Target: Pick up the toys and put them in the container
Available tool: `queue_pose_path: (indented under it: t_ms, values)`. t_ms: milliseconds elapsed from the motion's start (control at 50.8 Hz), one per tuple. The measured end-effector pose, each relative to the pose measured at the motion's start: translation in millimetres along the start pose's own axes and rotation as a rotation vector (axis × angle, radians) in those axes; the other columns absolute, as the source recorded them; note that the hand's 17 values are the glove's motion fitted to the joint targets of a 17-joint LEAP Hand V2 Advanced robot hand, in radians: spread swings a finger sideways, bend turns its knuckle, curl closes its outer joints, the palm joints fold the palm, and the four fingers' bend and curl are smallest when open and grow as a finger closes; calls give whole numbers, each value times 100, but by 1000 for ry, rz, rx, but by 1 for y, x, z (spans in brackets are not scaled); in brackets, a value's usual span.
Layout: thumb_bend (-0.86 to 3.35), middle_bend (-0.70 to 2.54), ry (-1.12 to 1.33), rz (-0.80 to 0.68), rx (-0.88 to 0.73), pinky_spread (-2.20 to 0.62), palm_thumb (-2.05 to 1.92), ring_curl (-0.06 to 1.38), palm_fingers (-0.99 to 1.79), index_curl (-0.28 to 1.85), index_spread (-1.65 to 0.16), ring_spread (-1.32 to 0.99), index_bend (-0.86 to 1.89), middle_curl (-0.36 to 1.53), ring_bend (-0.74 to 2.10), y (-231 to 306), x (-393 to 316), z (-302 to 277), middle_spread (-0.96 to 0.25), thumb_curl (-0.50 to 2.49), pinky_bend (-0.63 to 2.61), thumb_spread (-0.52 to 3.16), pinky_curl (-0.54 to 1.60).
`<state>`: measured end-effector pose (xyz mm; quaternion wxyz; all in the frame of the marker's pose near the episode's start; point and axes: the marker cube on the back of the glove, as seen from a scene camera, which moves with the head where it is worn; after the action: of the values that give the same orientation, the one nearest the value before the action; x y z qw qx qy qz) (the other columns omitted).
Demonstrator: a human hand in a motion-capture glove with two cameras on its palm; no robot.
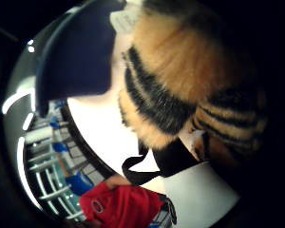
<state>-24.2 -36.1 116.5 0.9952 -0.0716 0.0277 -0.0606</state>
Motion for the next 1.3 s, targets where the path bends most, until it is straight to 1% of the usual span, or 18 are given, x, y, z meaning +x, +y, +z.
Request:
queue_pose_path:
  t_ms: [39,79,98,118,138,197,217,256,295,335,433,512,630,768,965,1103,1182,1300]
  values:
    - [1,16,4,2,-23,0,10,30,-5,7,-34,1,6,17,49,-1,1,2,-5,26,138,120,41]
    - [1,17,13,5,-34,-3,12,31,-4,7,-35,-1,8,17,54,0,0,2,-6,27,137,121,41]
    - [2,18,18,6,-35,-6,14,34,7,8,-36,-5,13,18,63,0,0,3,-7,28,132,123,39]
    - [1,18,23,7,-35,-7,14,33,4,8,-36,-6,10,18,63,0,-1,3,-7,28,133,123,39]
    - [3,18,27,7,-34,-9,17,34,11,10,-37,-9,17,18,67,0,-2,3,-8,29,129,125,37]
    - [3,17,36,11,-22,-12,18,35,11,11,-38,-13,16,19,71,1,-5,2,-9,30,128,126,36]
    - [4,18,40,14,-13,-13,21,36,13,13,-39,-14,20,19,72,1,-6,2,-9,31,125,128,36]
    - [5,20,49,19,11,-16,24,36,19,13,-40,-18,18,20,75,1,-9,2,-10,32,124,130,35]
    - [6,21,59,23,39,-23,26,37,35,12,-40,-23,12,21,82,1,-10,1,-13,33,130,132,35]
    - [10,31,64,26,65,-31,33,38,63,10,-40,-29,10,24,92,1,-10,1,-17,35,129,136,33]
    - [17,48,34,42,83,-39,50,43,78,9,-40,-37,10,31,104,-1,-6,-4,-25,44,118,127,32]
    - [20,60,-12,85,91,-43,61,46,87,10,-41,-41,16,37,105,-1,4,-19,-30,51,110,116,31]
    - [22,68,-24,128,124,-45,69,47,92,13,-41,-44,19,42,104,-1,16,-62,-34,59,101,103,30]
    - [21,69,-60,134,179,-46,72,48,95,15,-42,-47,20,45,101,-10,6,-123,-37,67,96,91,30]
    - [20,68,-126,52,289,-47,73,49,97,17,-44,-49,19,49,99,-48,-55,-202,-39,76,92,79,31]
    - [19,67,-201,-8,253,-47,73,51,97,18,-44,-50,19,52,97,-97,-121,-223,-40,82,91,74,32]
    - [19,66,-210,-62,216,-47,73,51,96,19,-45,-51,18,53,97,-117,-155,-218,-41,85,90,71,33]
    - [18,64,-187,-77,188,-47,72,52,96,20,-45,-51,18,55,96,-147,-190,-203,-42,89,90,69,34]
